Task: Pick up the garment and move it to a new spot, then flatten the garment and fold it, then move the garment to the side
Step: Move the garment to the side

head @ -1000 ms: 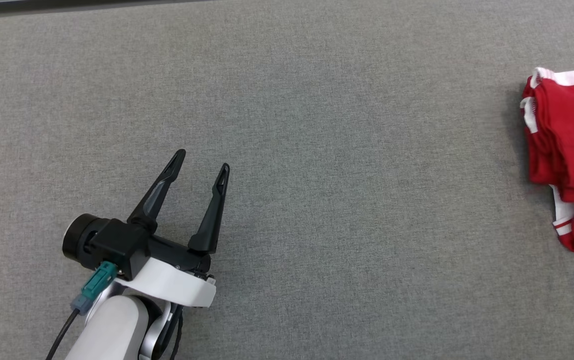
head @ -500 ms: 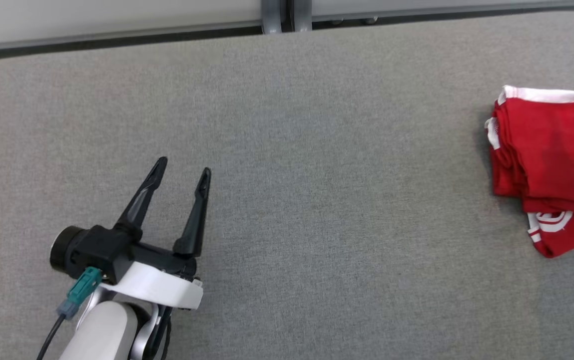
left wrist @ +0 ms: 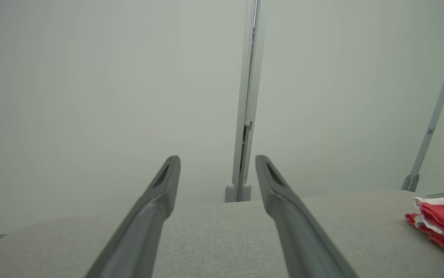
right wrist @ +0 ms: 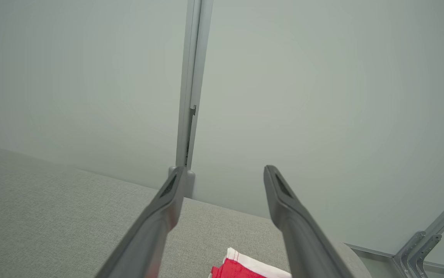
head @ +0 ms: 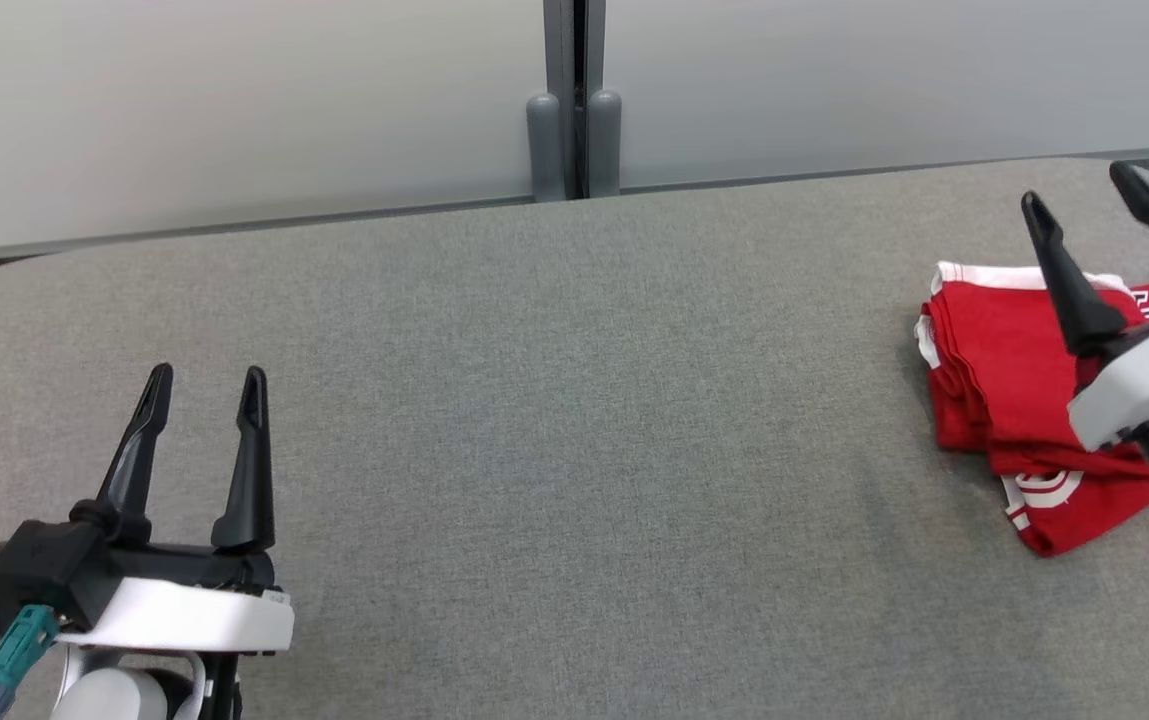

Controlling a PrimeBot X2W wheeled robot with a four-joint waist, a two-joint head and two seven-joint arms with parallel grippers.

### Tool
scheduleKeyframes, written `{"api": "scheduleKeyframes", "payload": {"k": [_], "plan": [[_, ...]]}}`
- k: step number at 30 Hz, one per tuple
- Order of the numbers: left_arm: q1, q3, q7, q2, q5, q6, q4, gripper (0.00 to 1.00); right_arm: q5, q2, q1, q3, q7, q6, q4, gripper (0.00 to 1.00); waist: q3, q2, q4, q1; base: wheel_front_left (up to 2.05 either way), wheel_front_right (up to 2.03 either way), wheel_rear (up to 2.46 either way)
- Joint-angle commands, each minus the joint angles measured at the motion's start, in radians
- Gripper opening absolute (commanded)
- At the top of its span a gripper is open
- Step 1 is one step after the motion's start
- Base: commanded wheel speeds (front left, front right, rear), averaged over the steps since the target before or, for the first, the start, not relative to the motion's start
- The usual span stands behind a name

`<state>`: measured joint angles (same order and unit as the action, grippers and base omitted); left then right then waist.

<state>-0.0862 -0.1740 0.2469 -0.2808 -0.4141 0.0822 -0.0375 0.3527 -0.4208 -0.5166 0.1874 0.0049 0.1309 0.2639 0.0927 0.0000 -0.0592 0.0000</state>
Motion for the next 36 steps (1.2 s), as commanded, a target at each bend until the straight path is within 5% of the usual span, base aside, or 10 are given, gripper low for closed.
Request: {"api": "scheduleKeyframes", "payload": {"k": [1, 6, 16, 26, 36], "plan": [[0.021, 0.009, 0.002, -0.005, 0.001, 0.011, -0.007, 1.0, 0.002, 0.015, 0.039, -0.014, -0.017, 0.0, -0.02, 1.0, -0.028, 0.0, 0.011, 0.0, 0.0, 0.0, 0.0], [0.079, 0.024, 0.007, 0.009, -0.018, 0.028, -0.002, 1.0, 0.0, 0.093, 0.179, -0.055, -0.06, 0.0, -0.085, 1.0, -0.061, 0.0, 0.02, 0.0, 0.0, 0.0, 0.0], [0.133, 0.035, 0.017, 0.055, -0.021, -0.023, 0.155, 1.0, 0.002, 0.182, 0.361, -0.06, -0.213, 0.0, -0.088, 1.0, -0.091, 0.0, 0.043, 0.0, 0.0, 0.0, 0.0], [0.114, 0.111, 0.019, 0.144, 0.114, -0.108, 0.196, 1.0, 0.017, 0.208, 0.431, -0.041, -0.269, 0.0, -0.039, 1.0, -0.099, 0.0, 0.056, 0.0, 0.0, 0.0, 0.0], [0.128, 0.153, 0.019, 0.184, 0.189, -0.144, 0.197, 1.0, 0.013, 0.234, 0.442, -0.027, -0.271, 0.0, -0.049, 1.0, -0.101, 0.0, 0.045, 0.0, 0.0, 0.0, 0.0]]}}
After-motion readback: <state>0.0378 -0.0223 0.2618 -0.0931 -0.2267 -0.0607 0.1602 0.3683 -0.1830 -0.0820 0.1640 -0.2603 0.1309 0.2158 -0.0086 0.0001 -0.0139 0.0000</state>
